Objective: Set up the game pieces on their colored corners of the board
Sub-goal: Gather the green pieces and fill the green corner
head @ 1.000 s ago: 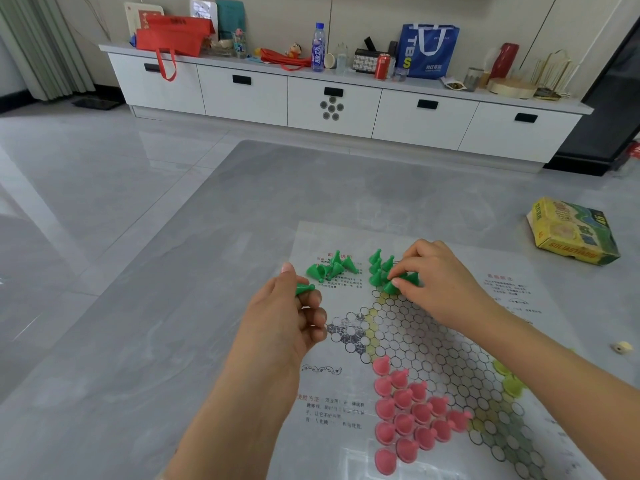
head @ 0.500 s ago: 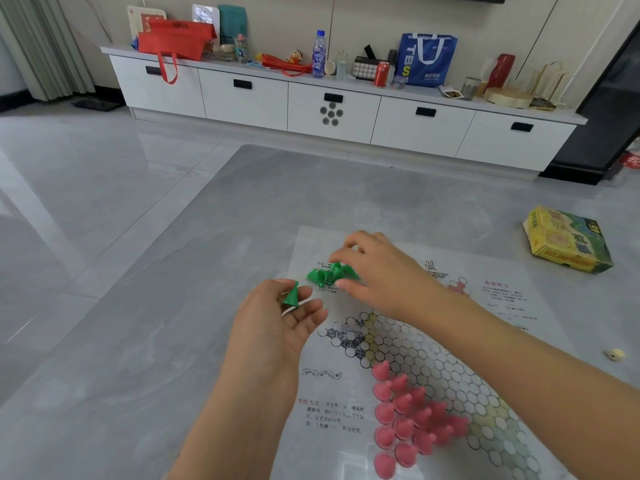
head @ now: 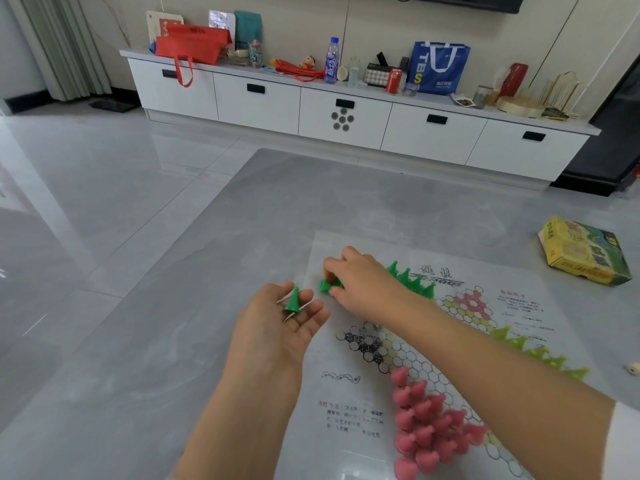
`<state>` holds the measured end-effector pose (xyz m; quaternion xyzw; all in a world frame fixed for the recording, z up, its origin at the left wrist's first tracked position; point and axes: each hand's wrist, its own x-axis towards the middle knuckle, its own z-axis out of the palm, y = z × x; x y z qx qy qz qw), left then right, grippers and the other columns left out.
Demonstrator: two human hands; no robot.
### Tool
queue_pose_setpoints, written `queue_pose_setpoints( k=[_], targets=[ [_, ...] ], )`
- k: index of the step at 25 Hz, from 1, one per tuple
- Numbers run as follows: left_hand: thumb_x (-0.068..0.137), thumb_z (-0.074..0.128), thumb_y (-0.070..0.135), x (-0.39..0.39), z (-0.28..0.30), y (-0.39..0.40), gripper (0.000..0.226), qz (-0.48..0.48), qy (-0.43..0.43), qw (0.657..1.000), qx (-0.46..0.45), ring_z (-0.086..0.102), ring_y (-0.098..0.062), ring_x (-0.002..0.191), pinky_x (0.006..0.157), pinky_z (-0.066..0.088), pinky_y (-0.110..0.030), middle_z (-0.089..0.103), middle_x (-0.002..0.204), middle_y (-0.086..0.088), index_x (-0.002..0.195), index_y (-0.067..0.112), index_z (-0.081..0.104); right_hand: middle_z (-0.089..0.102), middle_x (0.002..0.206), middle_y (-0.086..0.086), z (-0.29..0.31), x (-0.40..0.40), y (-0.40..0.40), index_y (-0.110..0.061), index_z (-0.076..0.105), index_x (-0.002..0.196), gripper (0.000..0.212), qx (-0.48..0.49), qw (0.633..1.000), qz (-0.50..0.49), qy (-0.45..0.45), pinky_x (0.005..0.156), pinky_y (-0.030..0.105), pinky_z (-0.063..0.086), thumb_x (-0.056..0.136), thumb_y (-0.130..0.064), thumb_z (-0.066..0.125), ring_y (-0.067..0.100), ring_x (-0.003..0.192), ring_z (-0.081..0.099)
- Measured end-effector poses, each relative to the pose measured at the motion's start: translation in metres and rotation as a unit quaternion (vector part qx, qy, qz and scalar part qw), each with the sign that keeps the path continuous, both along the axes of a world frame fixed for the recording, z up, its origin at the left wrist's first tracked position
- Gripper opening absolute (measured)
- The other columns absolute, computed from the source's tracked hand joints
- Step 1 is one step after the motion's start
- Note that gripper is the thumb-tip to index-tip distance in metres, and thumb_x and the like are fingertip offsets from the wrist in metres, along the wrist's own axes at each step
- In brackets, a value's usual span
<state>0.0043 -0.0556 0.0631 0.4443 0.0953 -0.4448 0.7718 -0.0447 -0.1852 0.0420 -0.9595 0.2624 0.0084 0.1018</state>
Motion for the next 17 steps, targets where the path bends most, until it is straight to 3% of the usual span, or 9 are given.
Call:
queue_pose_setpoints(
  k=[4, 9, 12, 17],
  targets=[
    [0.089, 0.044, 0.003, 0.002, -0.008, -0.004, 0.010, 0.006, 0.012, 1.000, 0.023, 0.055, -0.025, 0.069, 0.065, 0.051, -0.032, 0.052, 0.075, -0.014, 0.084, 0.001, 0.052, 0.040, 0.096, 0.000, 0.001, -0.010, 0.001, -0.014, 0.053, 0.099, 0.012, 0.025, 0.999, 0.015, -0.018, 0.071, 0.027, 0.032, 0.089, -0.019, 0.049, 0.020, 0.088, 0.043],
    [0.090, 0.039, 0.005, -0.001, -0.017, -0.012, 0.015, -0.022, 0.038, 0.999, 0.025, 0.055, -0.025, 0.075, 0.083, 0.048, -0.035, 0.050, 0.080, -0.016, 0.086, 0.000, 0.053, 0.049, 0.104, 0.000, 0.019, -0.022, 0.006, -0.020, 0.054, 0.096, 0.009, 0.179, 0.981, -0.016, -0.073, 0.077, 0.024, 0.036, 0.088, -0.024, 0.054, 0.015, 0.093, 0.049],
    [0.091, 0.035, 0.009, -0.011, -0.017, -0.017, 0.023, -0.063, 0.060, 0.996, -0.018, 0.055, -0.025, 0.077, 0.079, 0.050, -0.038, 0.055, 0.085, -0.017, 0.089, -0.001, 0.055, 0.055, 0.104, -0.001, 0.035, -0.028, 0.020, -0.025, 0.053, 0.089, 0.005, 0.217, 0.970, 0.040, -0.100, 0.080, 0.027, 0.043, 0.086, -0.024, 0.057, 0.014, 0.092, 0.053],
    [0.086, 0.028, 0.006, -0.021, -0.013, -0.023, 0.023, -0.088, 0.116, 0.985, -0.089, 0.053, -0.023, 0.077, 0.075, 0.048, -0.036, 0.052, 0.083, -0.014, 0.084, 0.005, 0.052, 0.060, 0.102, -0.002, 0.048, -0.042, 0.031, -0.020, 0.063, 0.091, 0.009, 0.169, 0.977, 0.095, -0.094, 0.086, 0.022, 0.038, 0.082, -0.024, 0.062, 0.011, 0.097, 0.052]
  ],
)
